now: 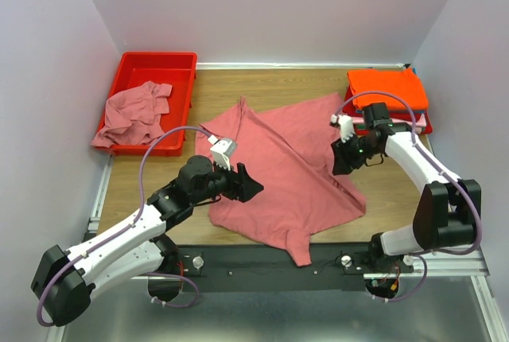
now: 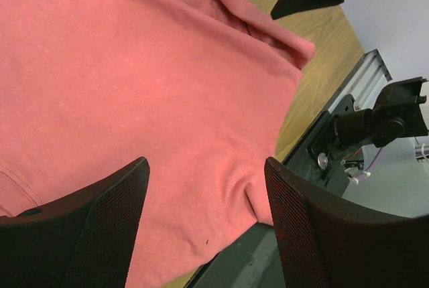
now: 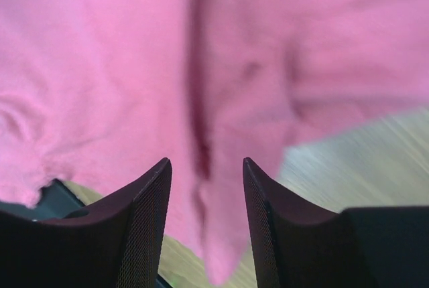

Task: Fold and stack the t-shirts
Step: Flatten the tshirt out

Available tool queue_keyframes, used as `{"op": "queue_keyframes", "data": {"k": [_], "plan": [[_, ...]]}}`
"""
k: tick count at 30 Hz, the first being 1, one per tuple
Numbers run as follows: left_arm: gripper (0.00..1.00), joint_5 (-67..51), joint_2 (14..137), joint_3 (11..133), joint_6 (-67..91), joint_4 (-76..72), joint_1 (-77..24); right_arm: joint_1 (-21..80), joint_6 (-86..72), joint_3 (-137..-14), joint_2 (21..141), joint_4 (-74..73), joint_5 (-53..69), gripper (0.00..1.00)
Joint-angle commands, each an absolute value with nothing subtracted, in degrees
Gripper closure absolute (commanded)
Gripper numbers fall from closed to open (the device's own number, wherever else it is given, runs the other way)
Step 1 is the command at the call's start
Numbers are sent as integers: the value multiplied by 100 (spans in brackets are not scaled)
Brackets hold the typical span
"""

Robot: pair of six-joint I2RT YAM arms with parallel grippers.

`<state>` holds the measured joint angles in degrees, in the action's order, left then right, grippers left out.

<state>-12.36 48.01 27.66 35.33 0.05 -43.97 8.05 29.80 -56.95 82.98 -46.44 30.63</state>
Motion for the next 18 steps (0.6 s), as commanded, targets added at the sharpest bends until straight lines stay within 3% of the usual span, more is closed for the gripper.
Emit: {"op": "queue_keyframes", "data": {"k": [1, 15, 18], "plan": [[23, -1037, 4702, 2927, 3410, -9, -4412, 299, 2672, -5652, 8156, -4509, 2479, 46], [23, -1090, 4588, 2778, 3427, -44, -4412, 228, 2549, -5379, 9105, -4412, 2619, 55], [23, -1098, 4562, 2760, 3436, -53, -4412, 220, 2549, -5414, 9062, -4395, 2602, 75]]}}
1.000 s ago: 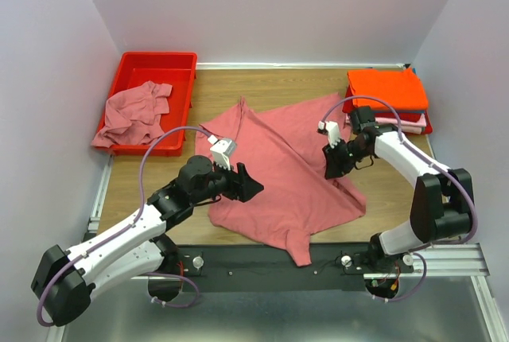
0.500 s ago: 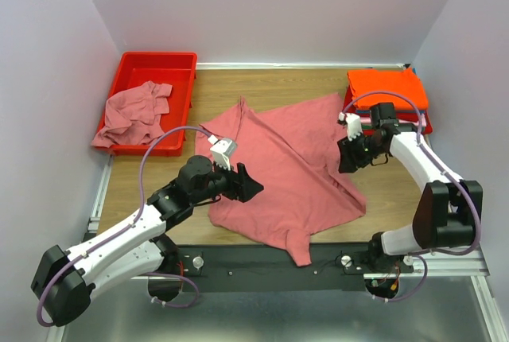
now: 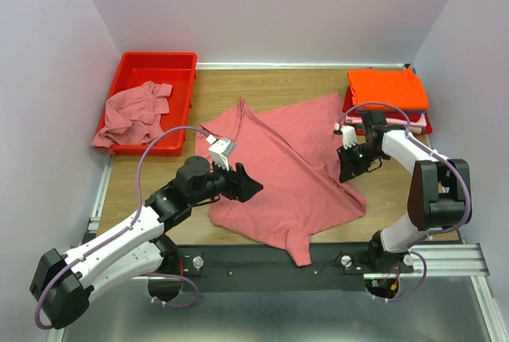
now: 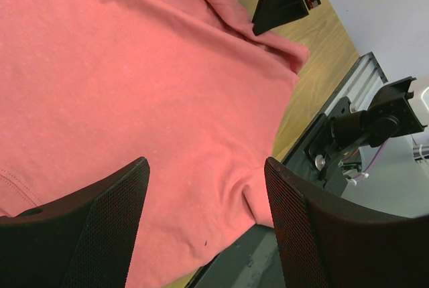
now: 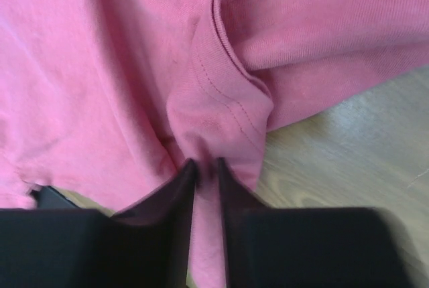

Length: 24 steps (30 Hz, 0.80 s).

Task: Fold and stack the t-shirts
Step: Flatten the tshirt out

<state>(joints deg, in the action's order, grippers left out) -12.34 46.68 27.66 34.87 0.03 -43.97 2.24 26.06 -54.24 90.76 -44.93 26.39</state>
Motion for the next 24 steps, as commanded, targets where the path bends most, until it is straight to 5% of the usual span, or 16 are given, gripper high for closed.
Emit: {"op": "queue_keyframes", "data": {"k": [1, 4, 14, 24], "plan": [[23, -1099, 4579, 2760, 3428, -61, -4412, 220, 2549, -5423, 9027, -4403, 2610, 85], [23, -1099, 4579, 2769, 3419, -62, -4412, 220, 2566, -5475, 8852, -4412, 2593, 98], [23, -1090, 4588, 2769, 3428, -61, -4412, 220, 2794, -5634, 7473, -4412, 951, 100], [23, -1116, 4834, 2892, 3349, -132, -4412, 1238, 3032, -5221, 7417, -4562, 2469, 100]]}}
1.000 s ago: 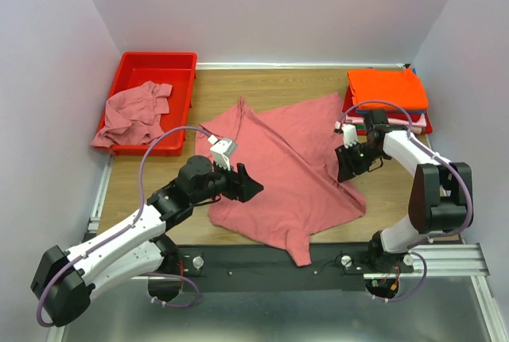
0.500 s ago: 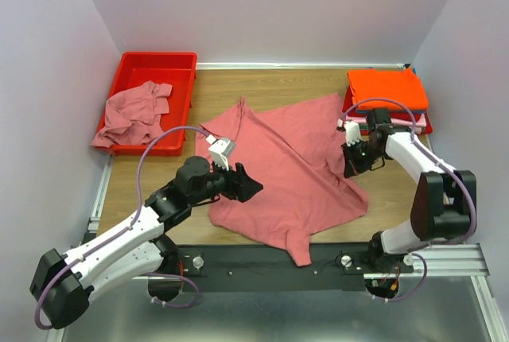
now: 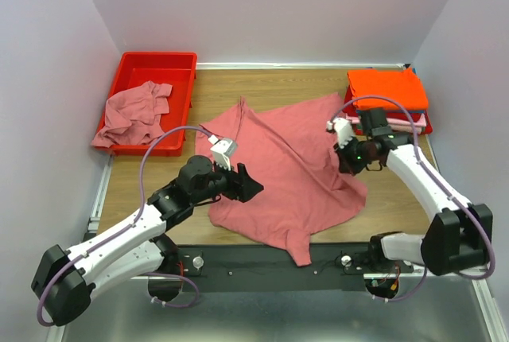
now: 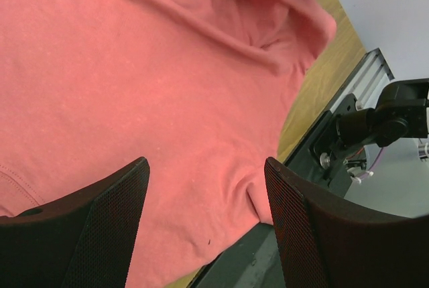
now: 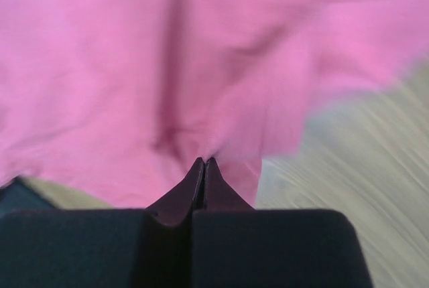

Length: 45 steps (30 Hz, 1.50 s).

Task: Fold and stack the t-shirts
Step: Flatten the tshirt out

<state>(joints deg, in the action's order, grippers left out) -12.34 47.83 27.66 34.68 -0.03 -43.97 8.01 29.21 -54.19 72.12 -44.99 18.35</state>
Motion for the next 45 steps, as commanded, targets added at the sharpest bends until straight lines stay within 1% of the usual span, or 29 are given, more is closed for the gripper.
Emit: {"op": "queue_keyframes", "data": {"k": [1, 3, 4, 5, 6, 9, 10, 14, 15, 16, 20, 22, 25, 29, 32, 35, 36, 40, 42, 45], "plan": [[23, -1108, 4843, 2892, 3349, -141, -4412, 1352, 3058, -5299, 7644, -4553, 2583, 99], [23, -1090, 4834, 2883, 3366, -141, -4412, 1493, 3128, -5413, 7848, -4632, 2846, 98], [23, -1081, 4825, 2865, 3375, -158, -4412, 1712, 3190, -5536, 8031, -4667, 2909, 96], [23, -1081, 4843, 2857, 3392, -167, -4412, 1827, 3208, -5581, 8129, -4728, 2979, 92], [23, -1090, 4851, 2865, 3393, -176, -4412, 2037, 3243, -5677, 8339, -4824, 3154, 86], [23, -1072, 4922, 2909, 3401, -176, -4412, 2136, 3269, -5861, 8586, -4992, 3558, 83], [23, -1055, 4939, 2909, 3401, -176, -4412, 2127, 3261, -5915, 8596, -5001, 3525, 82], [23, -1037, 4931, 2900, 3428, -202, -4412, 2066, 3138, -6020, 8359, -4992, 3244, 60], [23, -1037, 4939, 2900, 3428, -202, -4412, 1987, 3094, -6029, 8315, -4983, 3217, 59], [23, -1037, 4939, 2900, 3419, -202, -4412, 1891, 3059, -6047, 8280, -4992, 3226, 54], [23, -1028, 4966, 2927, 3349, -150, -4412, 1293, 2857, -6091, 8069, -4966, 3349, 52], [23, -1011, 4931, 2953, 3305, -71, -4412, 959, 2699, -6038, 8007, -4940, 3104, 53], [23, -976, 4869, 2936, 3296, -26, -4412, 765, 2479, -5907, 7998, -4957, 2489, 53], [23, -967, 4808, 2918, 3270, -35, -4412, 677, 2329, -5967, 7936, -5062, 2329, 53], [23, -1002, 4825, 2935, 3261, -26, -4412, 677, 2627, -6196, 8216, -5597, 2312, 53], [23, -993, 4790, 2936, 3243, -18, -4412, 677, 3434, -6442, 8359, -6439, 2346, 52], [23, -993, 4781, 2936, 3243, -26, -4412, 677, 3593, -6442, 8271, -6512, 2312, 52], [23, -1011, 4781, 2900, 3269, -79, -4412, 668, 4393, -6250, 7928, -6644, 1522, 52], [23, -1037, 4807, 2900, 3261, -97, -4412, 677, 4788, -5978, 7866, -6715, 1424, 52], [23, -1046, 4878, 2918, 3261, -132, -4412, 677, 5027, -5757, 7901, -6776, 1590, 53]]}}
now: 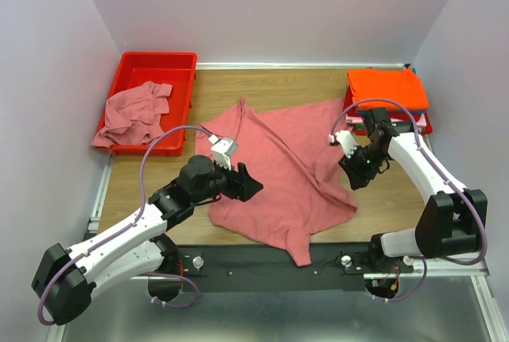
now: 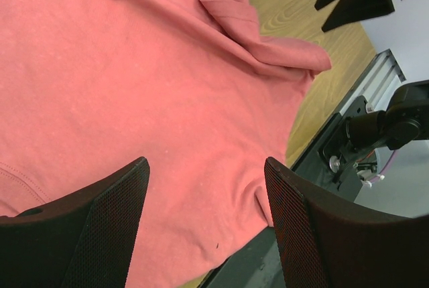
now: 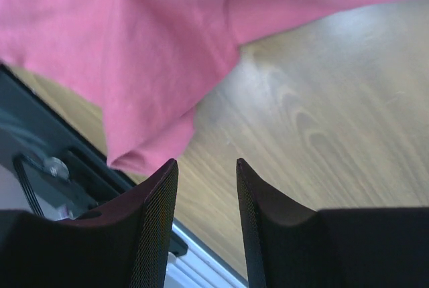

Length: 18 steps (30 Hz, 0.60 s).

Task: Fold and stack the t-shirts
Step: Flatten the tshirt out

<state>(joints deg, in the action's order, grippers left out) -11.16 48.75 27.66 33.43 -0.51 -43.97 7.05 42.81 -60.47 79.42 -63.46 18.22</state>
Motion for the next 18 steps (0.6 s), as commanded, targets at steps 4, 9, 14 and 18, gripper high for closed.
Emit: {"op": "queue_keyframes", "data": {"k": [4, 9, 14, 18], "plan": [[23, -1090, 4948, 2971, 3234, -158, -4412, 677, 5010, -5581, 8068, -6697, 2117, 53], [23, -1090, 4992, 2997, 3234, -150, -4412, 773, 4861, -5686, 8235, -6741, 2767, 53], [23, -1143, 5071, 2979, 3261, -255, -4412, 1335, 4360, -5704, 8262, -6355, 2848, 53], [23, -1151, 5036, 2979, 3278, -246, -4412, 1766, 3929, -5836, 8349, -5977, 2874, 57]]}}
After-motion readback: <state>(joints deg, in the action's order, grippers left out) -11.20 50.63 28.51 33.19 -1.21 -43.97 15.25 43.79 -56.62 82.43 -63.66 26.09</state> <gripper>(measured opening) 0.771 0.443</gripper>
